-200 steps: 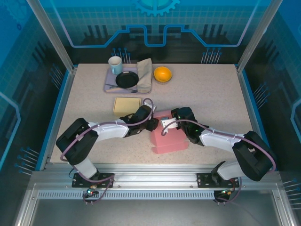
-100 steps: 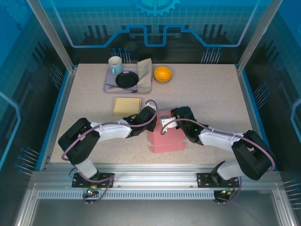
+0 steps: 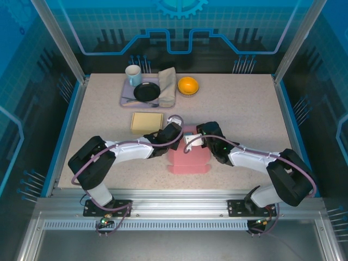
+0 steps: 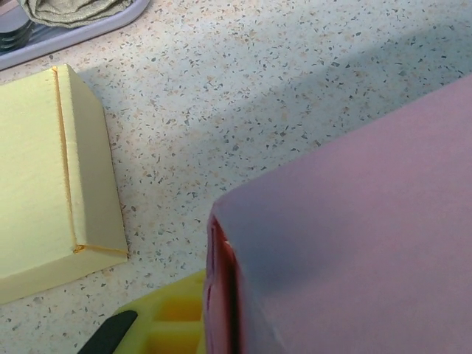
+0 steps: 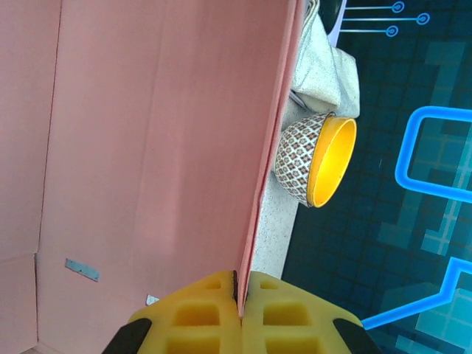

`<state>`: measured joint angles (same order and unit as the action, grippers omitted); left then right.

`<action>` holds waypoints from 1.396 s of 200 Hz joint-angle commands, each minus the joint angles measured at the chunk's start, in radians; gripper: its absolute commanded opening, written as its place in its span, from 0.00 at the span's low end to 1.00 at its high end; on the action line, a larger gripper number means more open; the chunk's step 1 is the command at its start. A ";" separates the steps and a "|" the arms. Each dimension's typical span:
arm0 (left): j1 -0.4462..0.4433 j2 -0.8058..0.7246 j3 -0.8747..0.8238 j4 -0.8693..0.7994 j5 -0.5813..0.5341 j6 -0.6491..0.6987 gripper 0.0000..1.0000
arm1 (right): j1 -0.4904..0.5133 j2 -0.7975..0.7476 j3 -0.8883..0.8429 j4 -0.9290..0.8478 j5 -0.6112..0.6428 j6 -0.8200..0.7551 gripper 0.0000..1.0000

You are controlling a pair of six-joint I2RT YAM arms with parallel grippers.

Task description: Fold the paper box

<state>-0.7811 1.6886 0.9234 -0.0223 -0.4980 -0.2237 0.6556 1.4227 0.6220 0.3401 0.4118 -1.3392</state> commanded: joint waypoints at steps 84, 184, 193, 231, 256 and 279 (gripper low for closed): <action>0.018 -0.010 -0.054 0.051 -0.085 0.163 0.07 | -0.127 -0.195 0.174 -0.520 -0.495 0.298 0.36; 0.019 -0.029 -0.133 0.201 0.003 0.241 0.08 | -0.166 -0.001 0.386 -0.744 -0.539 0.432 0.38; 0.019 -0.027 -0.136 0.205 0.011 0.244 0.08 | -0.166 0.015 0.388 -0.744 -0.529 0.440 0.37; 0.020 -0.023 -0.149 0.230 0.041 0.273 0.09 | -0.173 0.063 0.409 -0.781 -0.548 0.437 0.37; 0.021 -0.014 -0.150 0.248 0.059 0.290 0.12 | -0.186 0.091 0.418 -0.800 -0.573 0.439 0.37; 0.026 -0.002 -0.141 0.241 0.085 0.295 0.15 | -0.189 0.115 0.434 -0.818 -0.567 0.437 0.36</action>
<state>-0.7582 1.6737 0.7933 0.2268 -0.4713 0.0166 0.4801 1.4998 1.0290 -0.4191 -0.1364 -0.9154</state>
